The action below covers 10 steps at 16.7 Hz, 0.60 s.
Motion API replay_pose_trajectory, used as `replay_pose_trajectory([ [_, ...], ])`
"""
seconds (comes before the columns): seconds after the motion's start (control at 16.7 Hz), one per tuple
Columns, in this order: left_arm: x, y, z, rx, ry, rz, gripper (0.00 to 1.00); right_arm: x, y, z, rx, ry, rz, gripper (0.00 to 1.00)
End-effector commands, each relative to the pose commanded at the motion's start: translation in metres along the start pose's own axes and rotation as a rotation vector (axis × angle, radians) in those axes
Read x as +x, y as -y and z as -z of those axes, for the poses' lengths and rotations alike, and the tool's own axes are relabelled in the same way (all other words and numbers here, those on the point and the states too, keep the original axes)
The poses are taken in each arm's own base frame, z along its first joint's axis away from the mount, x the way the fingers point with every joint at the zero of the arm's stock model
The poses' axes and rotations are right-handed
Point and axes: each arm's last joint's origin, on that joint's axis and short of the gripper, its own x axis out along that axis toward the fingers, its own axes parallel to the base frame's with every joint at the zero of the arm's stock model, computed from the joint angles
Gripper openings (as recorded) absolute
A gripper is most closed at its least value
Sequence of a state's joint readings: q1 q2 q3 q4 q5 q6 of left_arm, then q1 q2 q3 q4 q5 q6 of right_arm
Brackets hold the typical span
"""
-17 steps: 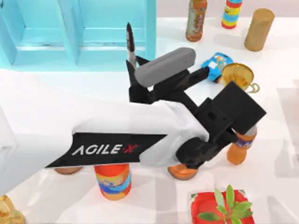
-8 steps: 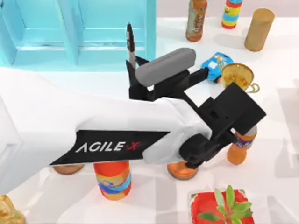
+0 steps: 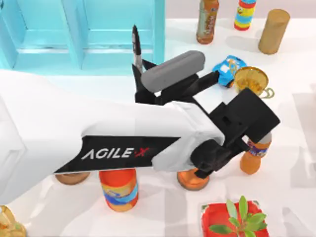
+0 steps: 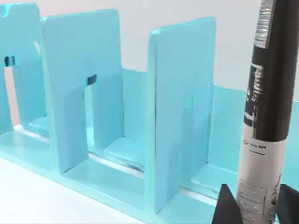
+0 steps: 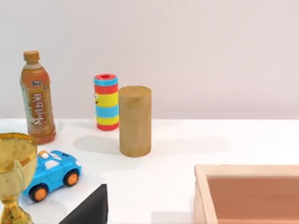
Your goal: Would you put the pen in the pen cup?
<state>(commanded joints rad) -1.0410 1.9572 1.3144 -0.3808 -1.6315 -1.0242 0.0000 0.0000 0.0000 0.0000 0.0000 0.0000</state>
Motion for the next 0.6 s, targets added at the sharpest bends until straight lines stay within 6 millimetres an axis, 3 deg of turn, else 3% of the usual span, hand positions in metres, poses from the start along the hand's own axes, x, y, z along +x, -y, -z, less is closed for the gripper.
replay_pose_trajectory([
  [0.6,0.0000,0.0000,0.0000,0.000,0.000,0.000,0.75,0.0000,0.0000,0.0000,0.000,0.000,0.000,1.00],
])
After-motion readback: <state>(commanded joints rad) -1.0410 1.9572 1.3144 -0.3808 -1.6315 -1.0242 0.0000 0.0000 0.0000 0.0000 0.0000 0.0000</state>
